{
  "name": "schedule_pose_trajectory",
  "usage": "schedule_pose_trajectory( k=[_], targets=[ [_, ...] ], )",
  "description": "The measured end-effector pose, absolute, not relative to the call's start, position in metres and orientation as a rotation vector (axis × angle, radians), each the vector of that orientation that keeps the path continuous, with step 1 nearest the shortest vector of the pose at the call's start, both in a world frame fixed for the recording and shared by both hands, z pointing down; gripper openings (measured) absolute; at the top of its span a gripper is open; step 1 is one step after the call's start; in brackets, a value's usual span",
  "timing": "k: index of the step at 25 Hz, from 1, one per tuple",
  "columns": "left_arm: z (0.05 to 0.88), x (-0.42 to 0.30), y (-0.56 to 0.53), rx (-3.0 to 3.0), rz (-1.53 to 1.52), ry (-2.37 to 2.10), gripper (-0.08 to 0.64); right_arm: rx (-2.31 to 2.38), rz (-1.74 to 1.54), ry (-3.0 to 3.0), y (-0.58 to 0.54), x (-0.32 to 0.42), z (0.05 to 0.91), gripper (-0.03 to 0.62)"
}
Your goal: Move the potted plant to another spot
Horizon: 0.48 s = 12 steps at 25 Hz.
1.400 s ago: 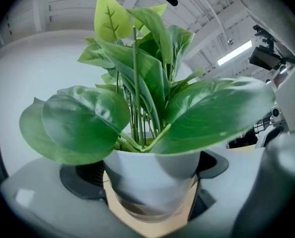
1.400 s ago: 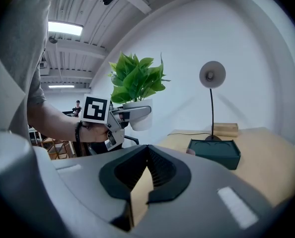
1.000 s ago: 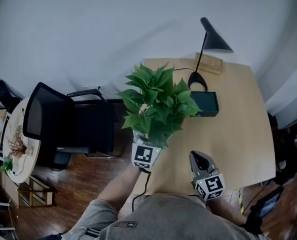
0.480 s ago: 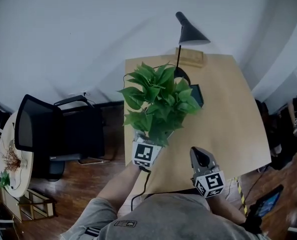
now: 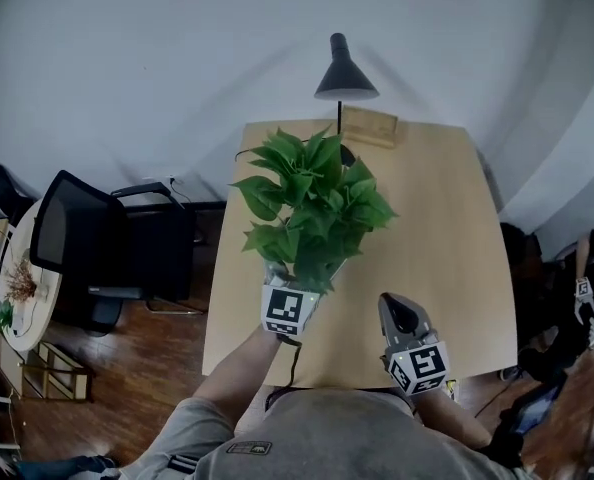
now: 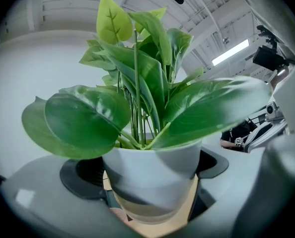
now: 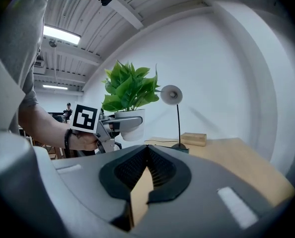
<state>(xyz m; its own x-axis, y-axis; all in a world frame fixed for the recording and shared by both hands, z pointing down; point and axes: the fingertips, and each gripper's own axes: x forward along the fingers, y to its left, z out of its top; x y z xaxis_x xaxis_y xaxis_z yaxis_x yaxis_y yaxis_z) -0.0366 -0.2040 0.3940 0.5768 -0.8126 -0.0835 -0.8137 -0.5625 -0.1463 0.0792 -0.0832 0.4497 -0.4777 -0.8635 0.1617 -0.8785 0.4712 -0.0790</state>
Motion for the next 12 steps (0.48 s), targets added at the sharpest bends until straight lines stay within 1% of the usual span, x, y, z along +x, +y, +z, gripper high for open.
schedule_pose_trajectory(
  k=[3,12],
  targets=[
    [0.390,-0.023,-0.198,-2.615,0.012,1.425,0.526,1.498,0.234,-2.626,-0.084,0.098,0.448,0.005],
    [0.382,-0.024,-0.188,-2.612,0.011,1.484,0.526,1.435,0.225,-2.638,-0.091,0.099,0.437,0.005]
  ],
)
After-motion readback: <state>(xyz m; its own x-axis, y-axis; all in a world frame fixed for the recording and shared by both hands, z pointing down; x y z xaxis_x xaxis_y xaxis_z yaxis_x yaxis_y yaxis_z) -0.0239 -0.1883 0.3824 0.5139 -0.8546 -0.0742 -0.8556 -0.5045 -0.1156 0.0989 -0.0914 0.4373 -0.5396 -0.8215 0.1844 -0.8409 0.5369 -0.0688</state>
